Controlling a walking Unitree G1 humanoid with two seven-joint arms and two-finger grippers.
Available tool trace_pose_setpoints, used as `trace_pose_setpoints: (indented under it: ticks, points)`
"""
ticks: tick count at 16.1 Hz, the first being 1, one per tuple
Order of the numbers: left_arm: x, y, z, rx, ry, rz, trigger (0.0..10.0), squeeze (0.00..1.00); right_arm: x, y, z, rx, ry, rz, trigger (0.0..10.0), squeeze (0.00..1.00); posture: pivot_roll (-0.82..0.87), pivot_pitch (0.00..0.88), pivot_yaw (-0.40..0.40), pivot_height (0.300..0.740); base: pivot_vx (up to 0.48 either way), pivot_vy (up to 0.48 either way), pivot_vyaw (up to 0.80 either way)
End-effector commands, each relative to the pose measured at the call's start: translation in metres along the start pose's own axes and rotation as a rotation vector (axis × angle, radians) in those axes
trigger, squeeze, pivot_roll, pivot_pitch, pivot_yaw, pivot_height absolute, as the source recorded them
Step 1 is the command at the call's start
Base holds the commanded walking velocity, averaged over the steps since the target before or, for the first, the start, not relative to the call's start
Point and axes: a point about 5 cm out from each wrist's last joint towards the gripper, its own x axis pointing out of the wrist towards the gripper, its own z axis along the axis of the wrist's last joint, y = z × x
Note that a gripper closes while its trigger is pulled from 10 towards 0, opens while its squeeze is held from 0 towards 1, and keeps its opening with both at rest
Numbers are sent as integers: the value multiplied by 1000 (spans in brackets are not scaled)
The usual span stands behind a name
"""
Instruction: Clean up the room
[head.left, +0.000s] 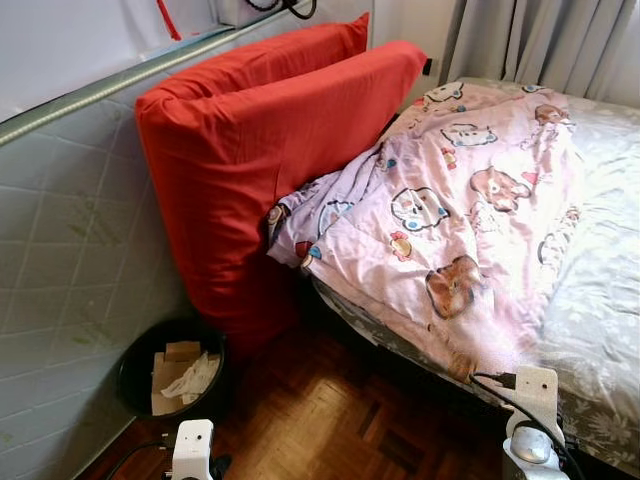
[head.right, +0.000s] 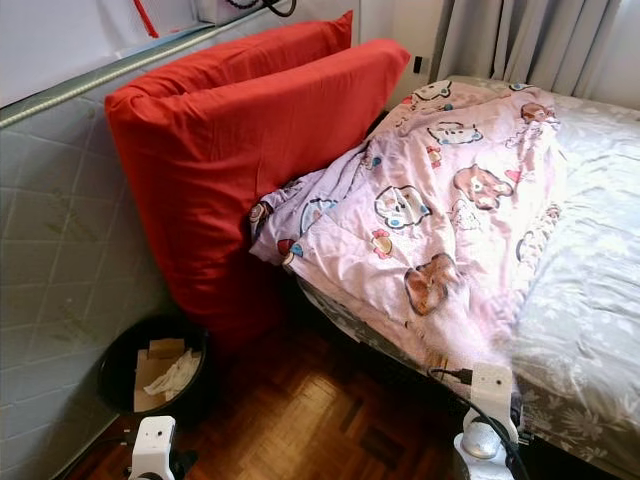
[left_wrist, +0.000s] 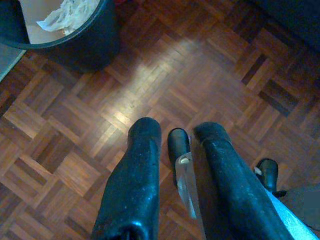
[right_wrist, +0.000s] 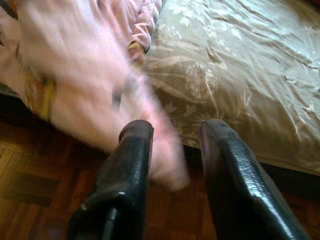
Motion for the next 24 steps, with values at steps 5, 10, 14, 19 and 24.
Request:
trace_pose_setpoints:
  ticks: [5,10,14,19,24]
  points:
    - [-1,0,-7,5,31,-7,10000,0,-6,4,-24,6,95,96,10000,0,-13,62,39,740,0,0,0]
    - [-1,-2,-6,9,31,-11,10000,0,-36,35,-71,-58,239,427,10000,0,-13,56,35,740,0,0,0]
    - [0,-5,-5,11,30,-16,10000,0,-52,39,-94,-191,275,462,10000,0,-19,61,39,740,0,0,0]
    - [0,-6,-5,10,32,-14,10000,0,-55,35,-102,-261,273,503,10000,0,-16,60,36,740,0,0,640]
    - [0,-8,-5,6,32,-18,10000,0,-52,24,-107,-261,288,468,10000,0,-18,51,31,740,0,0,800]
